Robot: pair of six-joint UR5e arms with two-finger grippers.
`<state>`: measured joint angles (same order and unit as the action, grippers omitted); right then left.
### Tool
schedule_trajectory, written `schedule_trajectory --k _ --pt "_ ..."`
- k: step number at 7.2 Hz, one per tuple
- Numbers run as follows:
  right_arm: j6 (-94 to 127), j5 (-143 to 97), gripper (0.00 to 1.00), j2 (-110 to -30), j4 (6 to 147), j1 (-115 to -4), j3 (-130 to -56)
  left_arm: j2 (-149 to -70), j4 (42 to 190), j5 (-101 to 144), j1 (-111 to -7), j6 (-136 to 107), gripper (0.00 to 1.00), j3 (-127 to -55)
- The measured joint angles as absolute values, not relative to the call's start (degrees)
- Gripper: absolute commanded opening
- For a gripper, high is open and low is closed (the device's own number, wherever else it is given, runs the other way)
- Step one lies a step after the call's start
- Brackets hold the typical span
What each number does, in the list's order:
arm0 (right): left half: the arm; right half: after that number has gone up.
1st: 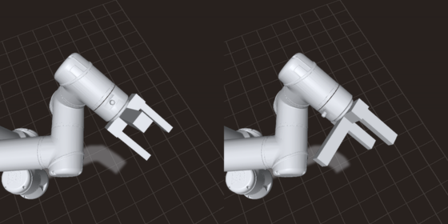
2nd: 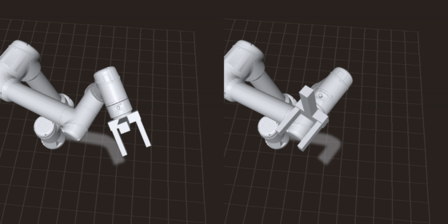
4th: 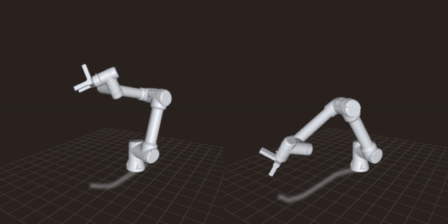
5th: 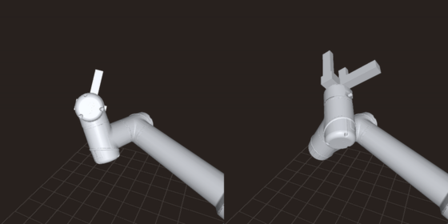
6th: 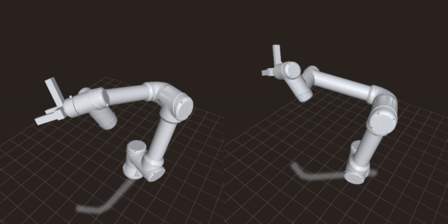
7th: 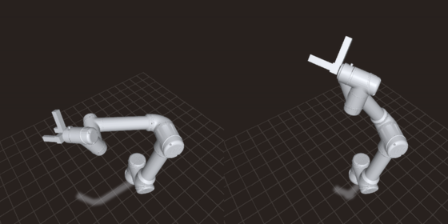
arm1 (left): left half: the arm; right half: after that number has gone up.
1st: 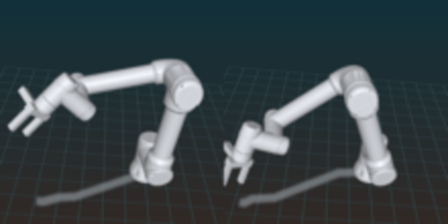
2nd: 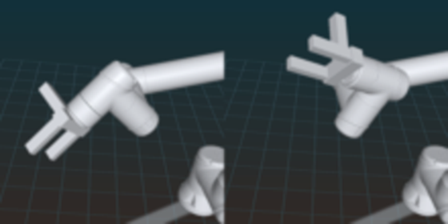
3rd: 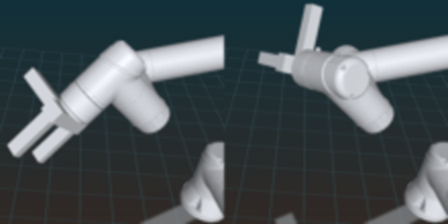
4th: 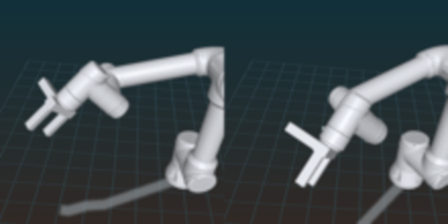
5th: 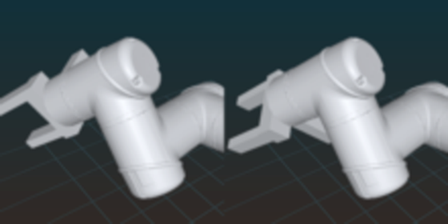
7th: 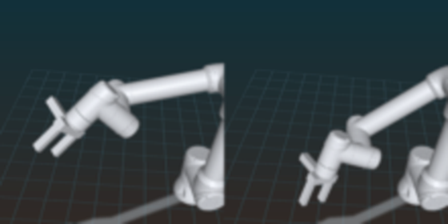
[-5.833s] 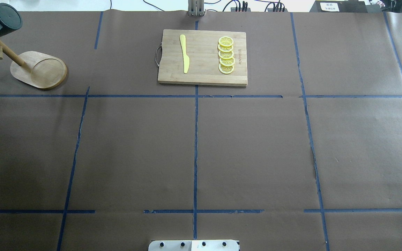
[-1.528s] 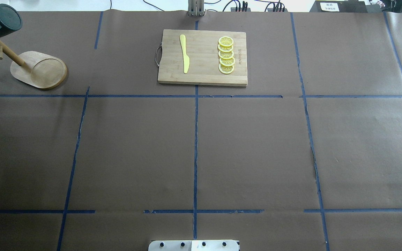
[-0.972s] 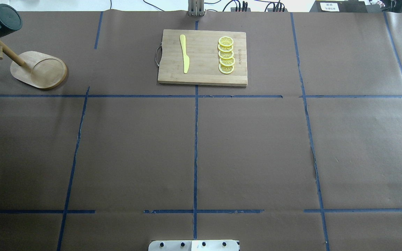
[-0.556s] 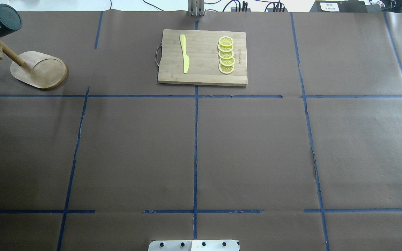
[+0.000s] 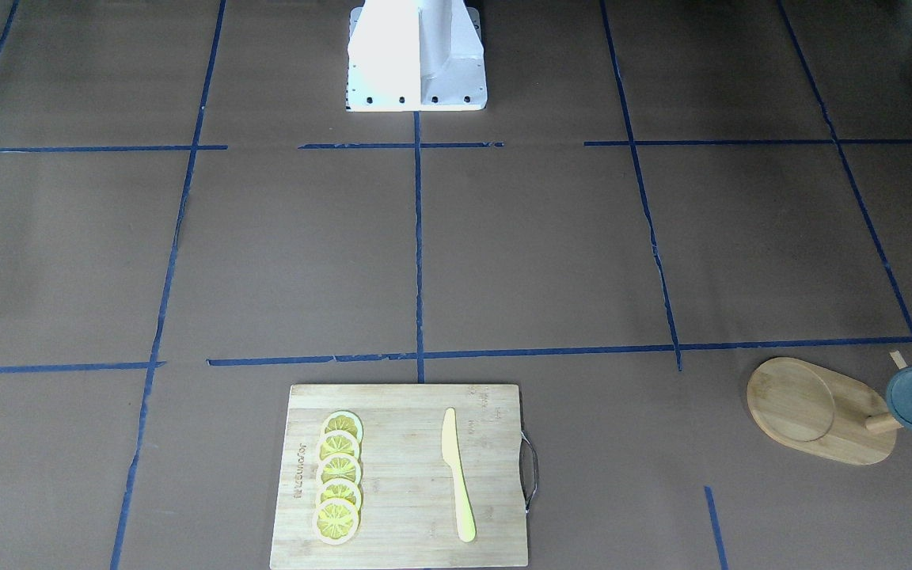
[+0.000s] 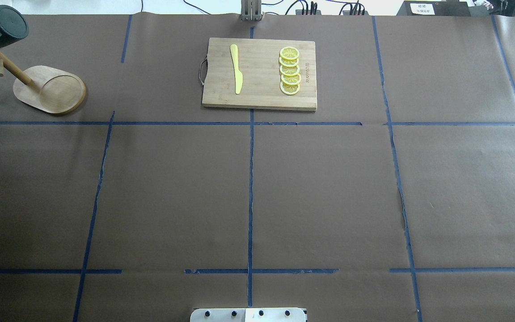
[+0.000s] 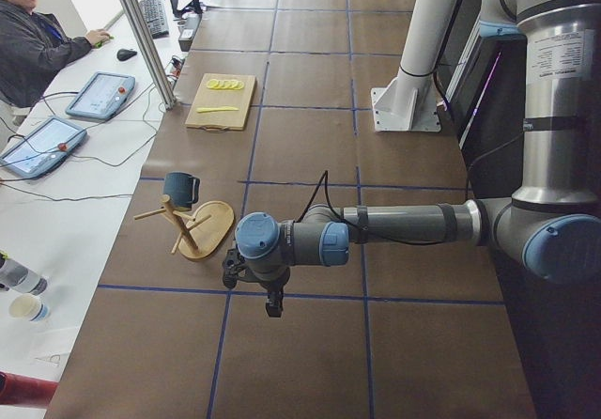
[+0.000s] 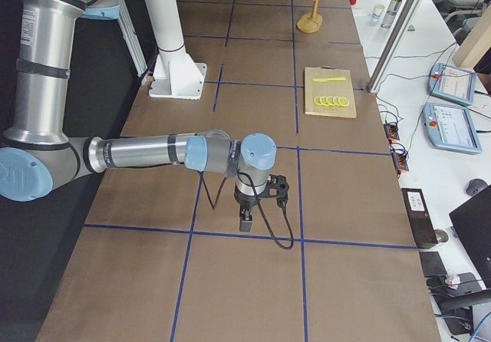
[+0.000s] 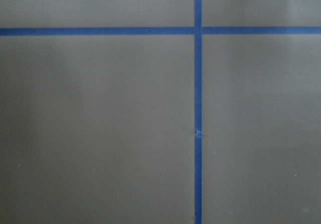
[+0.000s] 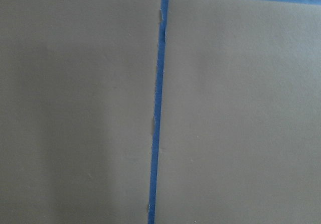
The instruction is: Hang cup on storage rack
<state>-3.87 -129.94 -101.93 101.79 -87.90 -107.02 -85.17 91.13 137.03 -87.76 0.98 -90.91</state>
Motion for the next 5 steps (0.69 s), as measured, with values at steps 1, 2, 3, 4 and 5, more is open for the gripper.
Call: schedule_trajectory --k 1,2,3,4,5 --pt "-3.8 -130.0 1.00 -102.7 101.5 -88.8 -106.5 -85.2 91.1 137.0 -87.7 1.0 1.00 -90.8" --pt "-3.7 -130.0 1.00 -102.8 101.1 -89.2 -106.1 -85.2 91.1 137.0 -87.7 1.0 1.00 -90.7" --pt "-3.6 -130.1 1.00 -102.8 100.5 -89.3 -105.6 -85.1 91.1 137.0 -87.7 1.0 1.00 -90.7" --pt "-3.5 -130.1 1.00 -102.8 99.8 -89.3 -105.2 -85.1 91.1 137.0 -87.7 1.0 1.00 -90.7" --pt "-3.5 -130.1 1.00 -102.7 99.4 -89.3 -104.9 -85.1 91.1 137.0 -87.7 1.0 1.00 -90.7"
